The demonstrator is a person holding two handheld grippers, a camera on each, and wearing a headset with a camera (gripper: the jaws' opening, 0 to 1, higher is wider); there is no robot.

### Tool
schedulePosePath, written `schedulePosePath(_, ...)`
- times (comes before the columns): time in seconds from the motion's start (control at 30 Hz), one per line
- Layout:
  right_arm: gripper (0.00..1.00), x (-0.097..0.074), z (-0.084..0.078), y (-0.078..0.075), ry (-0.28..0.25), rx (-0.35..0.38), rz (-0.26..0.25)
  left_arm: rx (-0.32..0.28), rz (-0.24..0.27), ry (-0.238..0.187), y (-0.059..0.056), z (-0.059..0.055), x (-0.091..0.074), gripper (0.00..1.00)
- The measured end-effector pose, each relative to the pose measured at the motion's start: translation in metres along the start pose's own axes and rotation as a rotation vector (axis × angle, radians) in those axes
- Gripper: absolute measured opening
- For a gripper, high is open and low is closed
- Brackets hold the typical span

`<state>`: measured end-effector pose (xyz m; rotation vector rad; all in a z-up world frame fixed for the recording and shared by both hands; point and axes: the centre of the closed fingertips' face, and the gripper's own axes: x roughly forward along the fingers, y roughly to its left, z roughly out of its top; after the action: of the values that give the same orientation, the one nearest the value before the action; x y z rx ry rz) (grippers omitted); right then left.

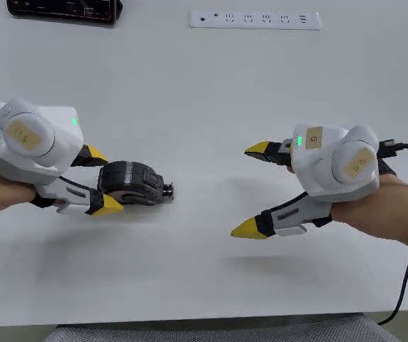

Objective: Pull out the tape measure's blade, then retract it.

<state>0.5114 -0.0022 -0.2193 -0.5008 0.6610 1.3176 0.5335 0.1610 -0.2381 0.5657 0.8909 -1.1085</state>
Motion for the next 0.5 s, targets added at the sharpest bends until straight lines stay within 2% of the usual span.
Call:
schedulePosePath(0.2, 0.77, 0.0022, 0.0009, -0.0004, -0.002, 0.001, 0.005, 0.026, -0.008, 0.019, -0.0001, -0.0018, 0.0029, 0.39)
schedulePosePath(0.5, 0.76, 0.0047, 0.002, -0.0002, -0.005, 0.003, 0.01, 0.095, -0.01, 0.053, -0.0001, -0.0034, 0.0076, 0.33)
